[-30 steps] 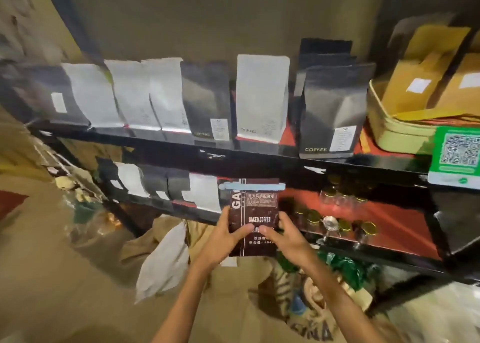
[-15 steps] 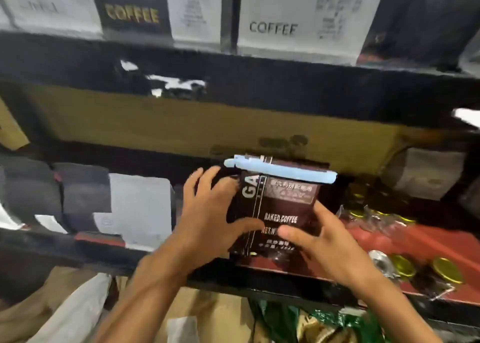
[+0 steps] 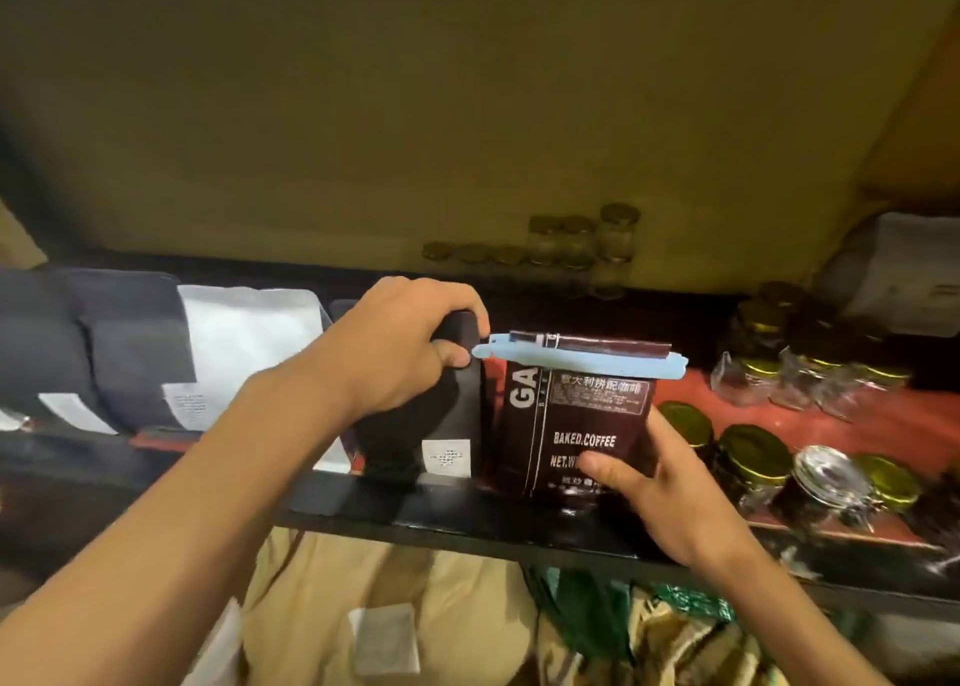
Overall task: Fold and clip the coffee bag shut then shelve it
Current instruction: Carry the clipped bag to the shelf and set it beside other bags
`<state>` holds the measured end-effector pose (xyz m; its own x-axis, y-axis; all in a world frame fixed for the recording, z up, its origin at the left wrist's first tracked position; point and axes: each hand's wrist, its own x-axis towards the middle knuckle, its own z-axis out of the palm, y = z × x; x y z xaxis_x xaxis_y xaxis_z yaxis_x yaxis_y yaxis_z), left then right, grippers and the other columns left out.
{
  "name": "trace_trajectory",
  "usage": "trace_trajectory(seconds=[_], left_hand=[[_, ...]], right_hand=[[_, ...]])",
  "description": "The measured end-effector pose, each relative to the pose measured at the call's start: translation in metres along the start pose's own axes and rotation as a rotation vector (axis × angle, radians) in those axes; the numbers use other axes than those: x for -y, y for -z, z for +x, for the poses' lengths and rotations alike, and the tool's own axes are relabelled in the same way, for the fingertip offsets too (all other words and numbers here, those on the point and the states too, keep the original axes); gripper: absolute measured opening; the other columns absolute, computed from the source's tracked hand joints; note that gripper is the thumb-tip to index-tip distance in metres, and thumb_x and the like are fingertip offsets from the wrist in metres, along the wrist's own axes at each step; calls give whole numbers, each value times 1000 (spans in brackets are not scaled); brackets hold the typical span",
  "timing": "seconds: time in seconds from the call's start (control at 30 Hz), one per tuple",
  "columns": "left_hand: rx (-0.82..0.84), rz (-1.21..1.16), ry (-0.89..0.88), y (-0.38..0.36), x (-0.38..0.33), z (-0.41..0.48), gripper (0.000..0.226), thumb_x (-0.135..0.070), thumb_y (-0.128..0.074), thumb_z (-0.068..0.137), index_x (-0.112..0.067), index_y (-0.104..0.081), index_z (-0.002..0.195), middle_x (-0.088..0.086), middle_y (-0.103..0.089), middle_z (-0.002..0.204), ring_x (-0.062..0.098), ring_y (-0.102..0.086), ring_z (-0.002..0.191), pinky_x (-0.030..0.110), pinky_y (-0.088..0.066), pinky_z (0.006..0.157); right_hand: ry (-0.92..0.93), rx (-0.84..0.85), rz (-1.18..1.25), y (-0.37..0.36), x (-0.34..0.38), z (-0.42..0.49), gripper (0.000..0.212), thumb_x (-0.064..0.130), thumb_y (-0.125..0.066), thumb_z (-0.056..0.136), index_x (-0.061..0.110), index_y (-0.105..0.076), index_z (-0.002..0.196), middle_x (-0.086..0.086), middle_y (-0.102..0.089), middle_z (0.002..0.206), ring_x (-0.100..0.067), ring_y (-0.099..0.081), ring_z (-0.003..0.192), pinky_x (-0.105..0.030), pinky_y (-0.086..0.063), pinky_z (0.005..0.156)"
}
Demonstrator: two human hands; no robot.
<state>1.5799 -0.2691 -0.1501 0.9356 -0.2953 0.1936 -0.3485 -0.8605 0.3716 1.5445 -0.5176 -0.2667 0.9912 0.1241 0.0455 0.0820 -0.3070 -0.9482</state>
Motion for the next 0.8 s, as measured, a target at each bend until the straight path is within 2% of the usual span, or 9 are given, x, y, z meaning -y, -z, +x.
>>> trace_trajectory(seconds=[0.13, 0.27, 0.37, 0.43, 0.53, 0.6, 0.67, 0.73, 0.8], left_hand=[[53, -22, 19, 7, 6, 0, 24, -11, -69, 89, -34, -69, 93, -10, -66, 85, 11, -58, 80, 30, -47, 71], [122, -68, 43, 13, 7, 2, 23, -13, -69, 89, -36, -70, 94, -2, -70, 94, 17, -61, 92, 41, -52, 85], [162, -74, 13, 14, 7, 3, 22, -16, -68, 89, -36, -69, 96, -4, -69, 89, 13, -60, 78, 33, -49, 70], [206, -94, 7, 16, 7, 3, 23, -26, -70, 87, -43, -65, 101, -5, -68, 95, 10, -57, 74, 32, -47, 67], [306, -195, 18, 19, 0, 4, 32, -48, -67, 80, -52, -60, 111, -13, -64, 118, 16, -58, 109, 44, -47, 93], [283, -159, -10, 18, -4, 4, 22, -49, -63, 85, -47, -66, 107, -15, -69, 112, 15, -60, 110, 45, -45, 97], [188, -102, -27, 14, -6, 6, 14, -42, -63, 90, -41, -71, 102, -17, -73, 103, 8, -62, 102, 36, -46, 90], [139, -80, -12, 11, -6, 6, 12, -43, -64, 89, -41, -72, 98, -19, -73, 99, 5, -61, 97, 24, -42, 76], [136, -50, 8, 10, -7, 8, 10, -46, -67, 86, -43, -72, 95, -18, -70, 100, 7, -58, 91, 27, -40, 69]], right_hand=[[1, -14, 26, -12, -1, 1, 55, 16, -76, 80, 30, -53, 129, 36, -66, 108, 17, -59, 102, 1, -45, 74], [-31, -32, 14, -18, 0, 3, 54, 15, -75, 82, 35, -53, 127, 35, -66, 109, 15, -60, 104, -8, -49, 77], [-47, -33, -6, -15, -1, 4, 57, 15, -76, 82, 36, -51, 129, 31, -67, 111, 9, -61, 106, -21, -47, 90], [-66, -30, -36, -16, 1, 3, 61, 21, -76, 82, 38, -47, 133, 29, -68, 111, 9, -61, 106, -24, -48, 91], [-100, -23, -43, -16, 12, 0, 65, 19, -76, 82, 34, -43, 136, 21, -66, 116, 5, -59, 109, -25, -49, 93], [-92, -30, 36, -12, 24, -5, 69, 18, -77, 78, 33, -42, 136, 17, -64, 119, 3, -62, 106, -18, -54, 81], [-87, -142, 136, -6, 43, -15, 78, 30, -76, 74, 41, -37, 140, 20, -59, 126, 5, -62, 106, -11, -51, 67], [30, -348, -69, 2, 63, -24, 82, 45, -70, 75, 47, -29, 145, 22, -49, 136, 0, -49, 121, -18, -43, 84], [261, -419, -465, 8, 86, -24, 68, 50, -60, 80, 42, -38, 143, 16, -48, 142, -6, -43, 128, -32, -41, 97]])
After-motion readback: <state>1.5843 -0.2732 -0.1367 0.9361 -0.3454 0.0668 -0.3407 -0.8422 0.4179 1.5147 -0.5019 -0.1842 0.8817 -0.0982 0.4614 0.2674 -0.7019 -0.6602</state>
